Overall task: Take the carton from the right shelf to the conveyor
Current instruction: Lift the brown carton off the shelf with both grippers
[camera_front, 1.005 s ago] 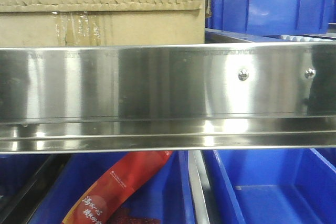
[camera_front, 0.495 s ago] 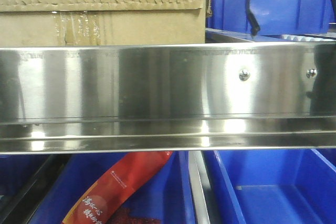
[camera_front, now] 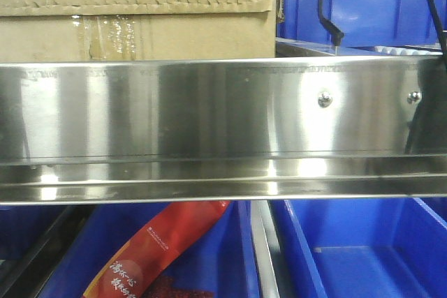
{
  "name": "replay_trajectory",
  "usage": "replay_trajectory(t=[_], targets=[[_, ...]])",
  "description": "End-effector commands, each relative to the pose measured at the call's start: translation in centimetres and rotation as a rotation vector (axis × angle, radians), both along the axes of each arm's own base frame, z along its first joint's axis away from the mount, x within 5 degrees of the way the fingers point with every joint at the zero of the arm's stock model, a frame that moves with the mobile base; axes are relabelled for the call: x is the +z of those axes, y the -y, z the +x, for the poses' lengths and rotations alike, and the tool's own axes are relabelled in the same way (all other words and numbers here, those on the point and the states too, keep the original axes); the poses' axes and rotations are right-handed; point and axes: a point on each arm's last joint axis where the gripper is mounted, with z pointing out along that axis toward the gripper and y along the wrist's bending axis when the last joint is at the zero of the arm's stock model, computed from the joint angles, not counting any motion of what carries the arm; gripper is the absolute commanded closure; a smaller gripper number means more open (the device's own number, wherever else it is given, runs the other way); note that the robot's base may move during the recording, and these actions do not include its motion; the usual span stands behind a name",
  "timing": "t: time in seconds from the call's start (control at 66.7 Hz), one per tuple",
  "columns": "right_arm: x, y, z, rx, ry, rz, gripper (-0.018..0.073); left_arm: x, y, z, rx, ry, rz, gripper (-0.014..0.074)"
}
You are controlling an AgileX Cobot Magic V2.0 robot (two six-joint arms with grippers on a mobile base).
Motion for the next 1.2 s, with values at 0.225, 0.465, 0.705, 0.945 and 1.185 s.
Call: replay_trajectory(t=[0.225, 0.465, 0.705, 0.945, 1.185], targets=[[6.4, 2.6, -3.6, 0.0, 0.183, 0.075, 0.0629, 5.6, 0.0, -4.3, -0.023, 0.095, 0.013, 0.0613], [10.2, 4.4, -7.8, 0.015, 0.249, 0.112, 0.0629, 8.5, 1.2, -8.2, -0.046, 0.161, -0.011, 0.0613], [10.6, 3.9, -11.4, 0.106, 0.266, 0.084, 0.0629, 8.9, 3.1, -12.0, -0.054, 0.177, -0.034, 0.0613], [8.0, 4.9, -14.3, 0.132, 0.188, 0.036, 0.0629, 6.9, 4.0, -15.5, -0.072, 0.123, -0.054, 0.0613], [6.1, 6.0, -15.7, 0.123, 0.211, 0.063, 0.0629, 6.5, 4.1, -17.2, -0.097, 0.121, -0.056, 0.0613]])
